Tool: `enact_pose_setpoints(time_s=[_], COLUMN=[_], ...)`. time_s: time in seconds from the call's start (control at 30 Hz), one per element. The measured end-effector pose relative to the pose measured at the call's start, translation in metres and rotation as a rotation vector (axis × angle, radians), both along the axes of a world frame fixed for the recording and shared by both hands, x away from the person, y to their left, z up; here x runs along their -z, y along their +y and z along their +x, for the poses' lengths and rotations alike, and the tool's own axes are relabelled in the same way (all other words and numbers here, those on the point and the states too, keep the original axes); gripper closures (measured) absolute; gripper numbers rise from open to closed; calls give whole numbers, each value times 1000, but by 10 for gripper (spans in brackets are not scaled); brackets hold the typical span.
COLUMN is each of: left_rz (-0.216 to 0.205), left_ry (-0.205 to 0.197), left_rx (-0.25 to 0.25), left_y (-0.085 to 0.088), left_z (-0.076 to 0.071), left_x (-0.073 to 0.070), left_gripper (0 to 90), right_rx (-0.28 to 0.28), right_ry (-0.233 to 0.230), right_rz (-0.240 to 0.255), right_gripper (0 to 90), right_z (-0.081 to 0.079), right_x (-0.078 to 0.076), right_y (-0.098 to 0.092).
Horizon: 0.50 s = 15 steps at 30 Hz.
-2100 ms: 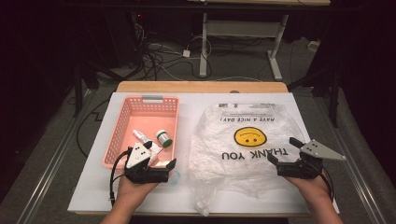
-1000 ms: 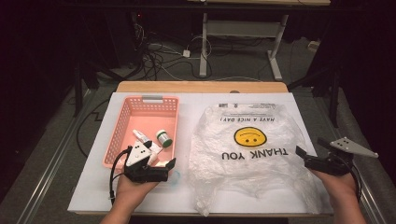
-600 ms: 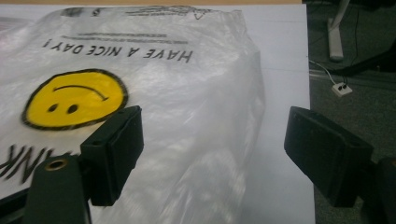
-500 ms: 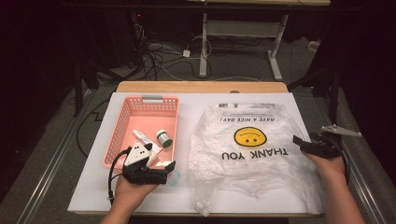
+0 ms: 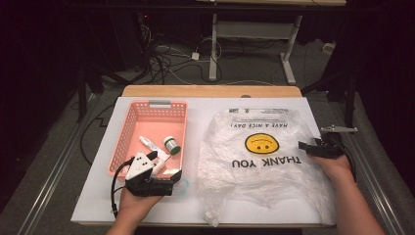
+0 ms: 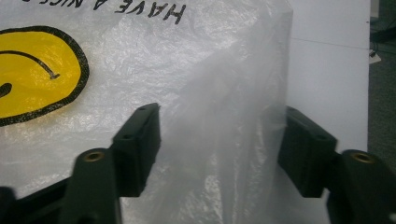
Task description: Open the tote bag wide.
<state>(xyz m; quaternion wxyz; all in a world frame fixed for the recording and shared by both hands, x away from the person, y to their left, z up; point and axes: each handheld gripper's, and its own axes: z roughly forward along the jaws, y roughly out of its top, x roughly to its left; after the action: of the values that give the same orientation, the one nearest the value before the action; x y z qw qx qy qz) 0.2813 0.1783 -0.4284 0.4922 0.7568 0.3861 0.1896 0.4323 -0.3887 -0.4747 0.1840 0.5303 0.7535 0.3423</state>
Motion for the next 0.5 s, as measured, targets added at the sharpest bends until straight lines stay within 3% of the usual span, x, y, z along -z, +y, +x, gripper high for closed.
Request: enact_pose_setpoints(time_s=[0.03, 0.07, 0.3, 0.4, 0.5], left_rz=[3, 7, 8, 13, 14], left_ry=[-1, -3, -2, -2, -5], left_rx=[4, 5, 22, 30, 30], left_y=[0, -1, -6, -7, -7], left_z=[-1, -2, -2, -3, -3], left_x=[0, 0, 0, 0, 0], left_gripper=[0, 0, 0, 0, 0], right_rx=[0, -36, -99, -84, -30], right_ry=[0, -7, 11, 0, -27], right_rz=[0, 8, 31, 25, 51], right_gripper=[440, 563, 888, 900, 900], right_z=[0, -2, -6, -8, -10], right_x=[0, 0, 0, 0, -1], right_y=[0, 0, 5, 6, 2])
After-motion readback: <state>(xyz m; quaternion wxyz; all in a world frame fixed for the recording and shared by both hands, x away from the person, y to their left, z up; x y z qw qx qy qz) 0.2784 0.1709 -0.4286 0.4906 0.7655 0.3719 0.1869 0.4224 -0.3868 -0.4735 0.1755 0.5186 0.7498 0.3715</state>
